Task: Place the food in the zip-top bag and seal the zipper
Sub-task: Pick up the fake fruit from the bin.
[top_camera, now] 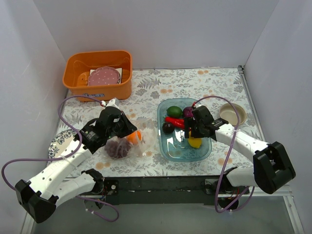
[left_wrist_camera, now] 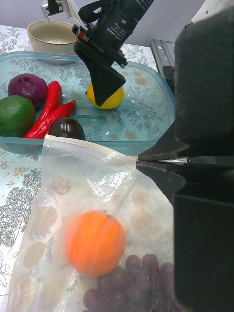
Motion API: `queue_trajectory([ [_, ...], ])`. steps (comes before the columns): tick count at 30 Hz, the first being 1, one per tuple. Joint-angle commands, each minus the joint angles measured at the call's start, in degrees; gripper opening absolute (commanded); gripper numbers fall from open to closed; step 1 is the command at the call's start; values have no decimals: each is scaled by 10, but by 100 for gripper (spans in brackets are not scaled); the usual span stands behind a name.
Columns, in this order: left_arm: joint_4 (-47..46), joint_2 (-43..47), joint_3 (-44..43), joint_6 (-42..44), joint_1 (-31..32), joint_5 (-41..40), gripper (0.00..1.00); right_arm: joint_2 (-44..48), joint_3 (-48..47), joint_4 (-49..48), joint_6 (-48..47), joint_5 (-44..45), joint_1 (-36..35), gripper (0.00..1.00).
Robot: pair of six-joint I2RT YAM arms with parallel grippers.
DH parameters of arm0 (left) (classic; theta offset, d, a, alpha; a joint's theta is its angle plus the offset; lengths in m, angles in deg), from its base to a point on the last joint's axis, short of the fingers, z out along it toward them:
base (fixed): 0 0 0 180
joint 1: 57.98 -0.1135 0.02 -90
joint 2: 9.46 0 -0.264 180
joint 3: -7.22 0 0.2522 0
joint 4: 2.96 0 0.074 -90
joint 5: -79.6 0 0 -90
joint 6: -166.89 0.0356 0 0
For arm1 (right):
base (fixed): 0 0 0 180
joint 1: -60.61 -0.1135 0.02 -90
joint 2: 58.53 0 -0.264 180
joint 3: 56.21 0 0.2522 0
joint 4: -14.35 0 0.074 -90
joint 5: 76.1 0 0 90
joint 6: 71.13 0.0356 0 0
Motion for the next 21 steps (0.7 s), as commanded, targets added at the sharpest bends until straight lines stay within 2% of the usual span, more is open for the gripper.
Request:
queue_trajectory([
  [1, 0, 1, 0, 6, 2, 8, 0, 11, -13, 7, -6, 1, -2, 86],
  [8, 5, 11, 6, 4, 1, 6, 0, 29, -19, 41, -18, -1, -3, 87],
  [15, -3, 6, 8, 2, 1, 11, 0, 49, -11, 52, -37, -55, -3, 88],
  [21, -8, -3, -4, 3, 1, 17, 0, 42, -5, 75, -26, -29, -3, 87],
])
